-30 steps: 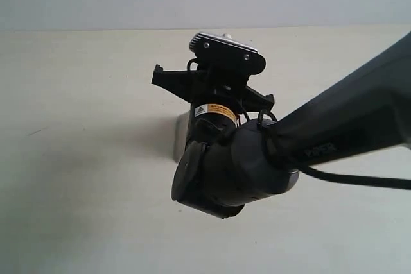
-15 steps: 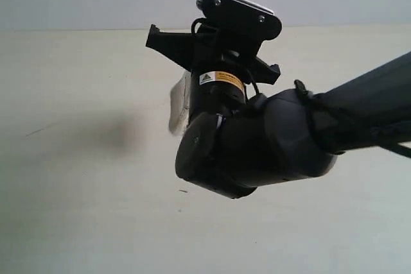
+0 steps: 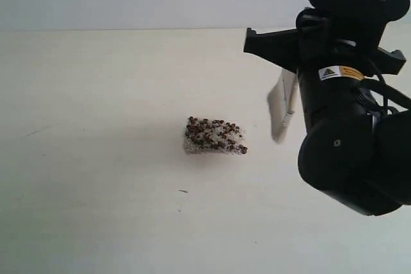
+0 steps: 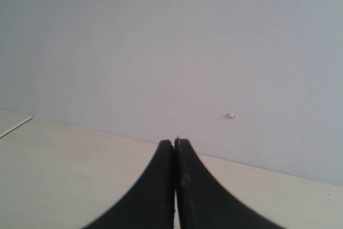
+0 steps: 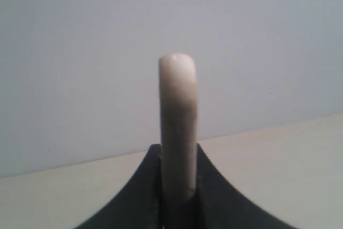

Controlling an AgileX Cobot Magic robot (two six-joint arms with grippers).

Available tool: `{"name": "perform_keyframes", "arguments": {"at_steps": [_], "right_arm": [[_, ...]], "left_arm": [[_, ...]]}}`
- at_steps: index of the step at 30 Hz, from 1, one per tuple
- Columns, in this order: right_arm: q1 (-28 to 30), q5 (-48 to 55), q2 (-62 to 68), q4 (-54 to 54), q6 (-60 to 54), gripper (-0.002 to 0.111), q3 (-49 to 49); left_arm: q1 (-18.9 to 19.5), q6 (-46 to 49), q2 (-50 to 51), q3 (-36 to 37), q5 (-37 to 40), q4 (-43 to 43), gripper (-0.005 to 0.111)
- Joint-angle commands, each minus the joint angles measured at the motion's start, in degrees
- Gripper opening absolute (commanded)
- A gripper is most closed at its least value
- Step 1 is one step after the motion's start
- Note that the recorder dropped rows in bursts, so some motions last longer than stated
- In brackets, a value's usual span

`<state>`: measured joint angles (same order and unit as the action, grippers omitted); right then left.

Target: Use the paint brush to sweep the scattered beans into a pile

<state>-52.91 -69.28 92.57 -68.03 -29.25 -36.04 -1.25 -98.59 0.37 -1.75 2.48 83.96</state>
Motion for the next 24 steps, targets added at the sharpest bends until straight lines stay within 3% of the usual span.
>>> {"name": "perform_keyframes", "arguments": {"at_steps": [1,8,13,24], "right_arm": [[2.04,1.02,1.63,5.40,-2.04,0.000,0.26],[2.04,-0.68,9.00,8.25,5.70,0.000,0.26],[2.43,-0.68,11.59,8.39,5.36,0.000,0.26],[11.44,-0.68,2.26,12.94,1.39,0.000,3.03]], "left_arm": [[0.13,-0.33,-0.37,0.18,-0.04,-0.20,0.000],[0.13,-0.33,-0.37,0.18,-0.04,-0.20,0.000],[0.13,-0.33,-0.37,0.18,-0.04,-0.20,0.000],[0.13,-0.33,-0.37,0.18,-0.04,-0.20,0.000]]}}
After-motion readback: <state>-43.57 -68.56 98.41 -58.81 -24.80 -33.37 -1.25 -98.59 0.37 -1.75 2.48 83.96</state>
